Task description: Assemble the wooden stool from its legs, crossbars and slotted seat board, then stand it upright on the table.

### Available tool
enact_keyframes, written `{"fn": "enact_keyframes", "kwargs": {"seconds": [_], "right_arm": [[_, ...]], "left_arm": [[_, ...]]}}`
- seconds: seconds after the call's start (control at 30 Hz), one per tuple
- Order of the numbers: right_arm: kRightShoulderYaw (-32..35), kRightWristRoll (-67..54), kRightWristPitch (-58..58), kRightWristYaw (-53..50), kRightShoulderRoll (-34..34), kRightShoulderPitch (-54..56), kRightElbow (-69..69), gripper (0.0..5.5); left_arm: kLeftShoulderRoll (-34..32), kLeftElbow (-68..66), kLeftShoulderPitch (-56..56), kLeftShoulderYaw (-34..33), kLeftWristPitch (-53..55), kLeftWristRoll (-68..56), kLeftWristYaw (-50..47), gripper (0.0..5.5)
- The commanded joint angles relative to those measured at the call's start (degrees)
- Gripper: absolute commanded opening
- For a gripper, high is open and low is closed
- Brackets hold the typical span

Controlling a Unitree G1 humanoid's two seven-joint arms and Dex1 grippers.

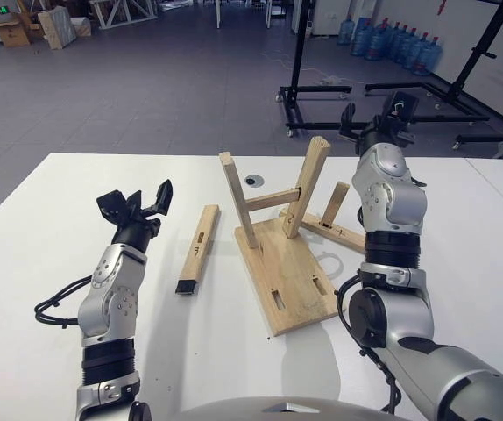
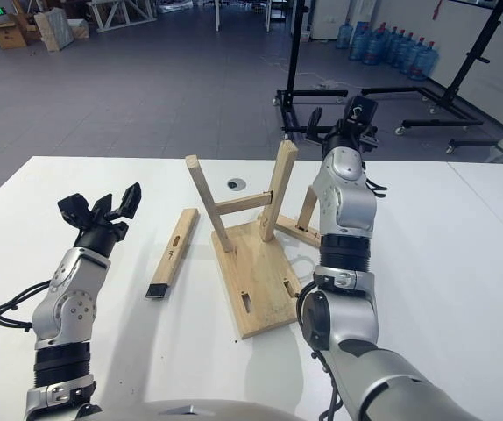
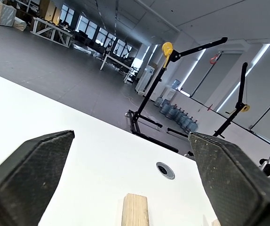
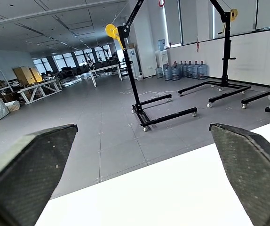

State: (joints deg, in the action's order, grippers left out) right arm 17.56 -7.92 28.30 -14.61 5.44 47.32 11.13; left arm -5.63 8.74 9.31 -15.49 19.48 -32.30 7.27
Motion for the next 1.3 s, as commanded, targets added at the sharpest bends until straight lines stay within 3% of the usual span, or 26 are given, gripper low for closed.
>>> {"fn": "enact_keyframes", "kwargs": {"seconds": [0.03,0.7,0.9,1.0,1.13,1.3], "right_arm": [[-0.9,0.56,-1.28,-0.2,0.15,0.32,1.3,5.17],[-1.73,1.46,-6.85,-1.64,-0.55,-2.36,7.5,5.17],[-4.84,4.77,-14.81,0.68,-1.36,-10.0,27.38,5.17],[-3.26,3.0,-17.23,2.0,-1.24,-11.13,32.46,5.17],[2.26,-4.51,-12.73,4.1,1.89,-2.94,24.59,5.17],[9.11,-12.58,0.14,6.18,13.94,6.92,12.38,5.17]], "left_arm": [[-0.04,-0.23,0.56,0.27,-0.18,0.6,0.06,4.44],[-0.18,1.14,-0.77,0.16,0.83,0.34,-0.34,4.44],[0.26,0.78,-1.12,0.28,0.5,0.5,-0.35,4.44],[0.49,0.45,-1.05,0.34,0.14,0.69,-0.34,4.44],[0.62,0.41,-1.05,0.31,-0.03,0.87,-0.39,4.44],[0.59,1.11,-1.37,0.1,0.05,0.85,-0.41,4.44]]}}
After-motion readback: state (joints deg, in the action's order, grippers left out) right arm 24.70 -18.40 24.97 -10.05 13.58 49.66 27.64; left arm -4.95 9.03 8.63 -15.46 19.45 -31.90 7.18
